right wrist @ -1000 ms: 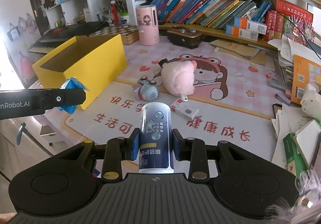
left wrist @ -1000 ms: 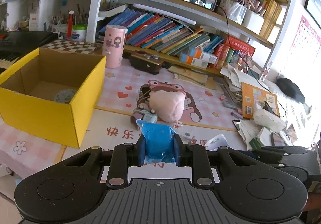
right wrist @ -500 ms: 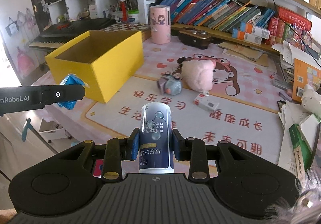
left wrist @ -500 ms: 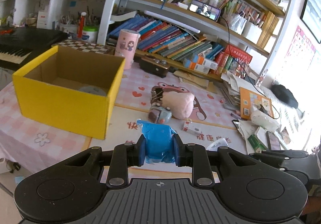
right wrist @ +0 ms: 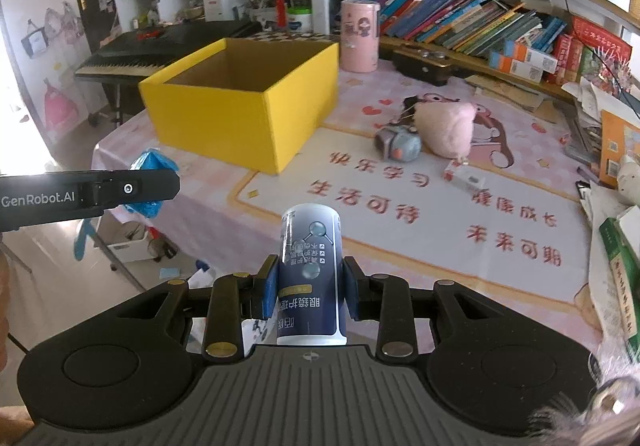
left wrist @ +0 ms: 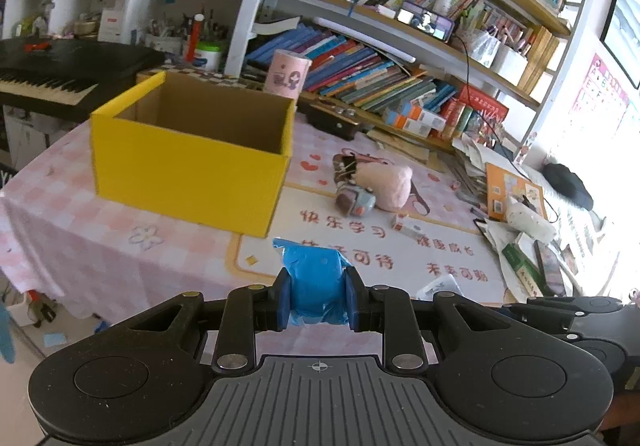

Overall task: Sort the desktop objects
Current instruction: 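Carry the blue clip and tube with both tools toward the yellow box, then lower the blue clip with the left tool while the right tool lowers the tube into the box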

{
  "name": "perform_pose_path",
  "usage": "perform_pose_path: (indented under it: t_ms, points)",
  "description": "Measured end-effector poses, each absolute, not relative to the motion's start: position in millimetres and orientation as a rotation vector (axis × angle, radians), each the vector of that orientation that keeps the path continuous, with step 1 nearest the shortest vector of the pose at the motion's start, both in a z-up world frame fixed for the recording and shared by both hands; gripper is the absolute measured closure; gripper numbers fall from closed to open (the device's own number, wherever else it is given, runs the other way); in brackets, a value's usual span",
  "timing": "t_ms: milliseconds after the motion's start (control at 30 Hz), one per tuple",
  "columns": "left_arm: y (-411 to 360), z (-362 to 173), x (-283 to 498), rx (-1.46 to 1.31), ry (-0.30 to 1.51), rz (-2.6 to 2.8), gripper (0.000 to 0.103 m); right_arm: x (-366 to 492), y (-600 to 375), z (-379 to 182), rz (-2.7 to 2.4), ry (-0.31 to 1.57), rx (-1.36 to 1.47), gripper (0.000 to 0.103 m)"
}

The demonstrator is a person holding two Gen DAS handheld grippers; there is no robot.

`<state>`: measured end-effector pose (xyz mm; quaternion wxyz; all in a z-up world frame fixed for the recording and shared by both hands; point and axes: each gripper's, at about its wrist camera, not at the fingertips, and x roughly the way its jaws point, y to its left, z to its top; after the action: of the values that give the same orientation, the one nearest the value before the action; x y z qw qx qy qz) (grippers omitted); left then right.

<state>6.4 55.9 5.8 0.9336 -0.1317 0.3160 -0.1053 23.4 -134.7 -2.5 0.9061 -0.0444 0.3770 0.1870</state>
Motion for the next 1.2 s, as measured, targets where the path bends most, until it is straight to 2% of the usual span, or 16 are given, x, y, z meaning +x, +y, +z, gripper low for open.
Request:
perform_pose_path:
  t_ms: [633,1200]
  points:
    - [127,6,-44,-0.288,0.612,-0.118,0.079,-5,-56,-3,0.502,0.769,-0.127,0.073]
    - [152,19,-42,-0.299,0.548,-0.069,0.079,11,-35,6,0.557,0.746,-0.152,0.073]
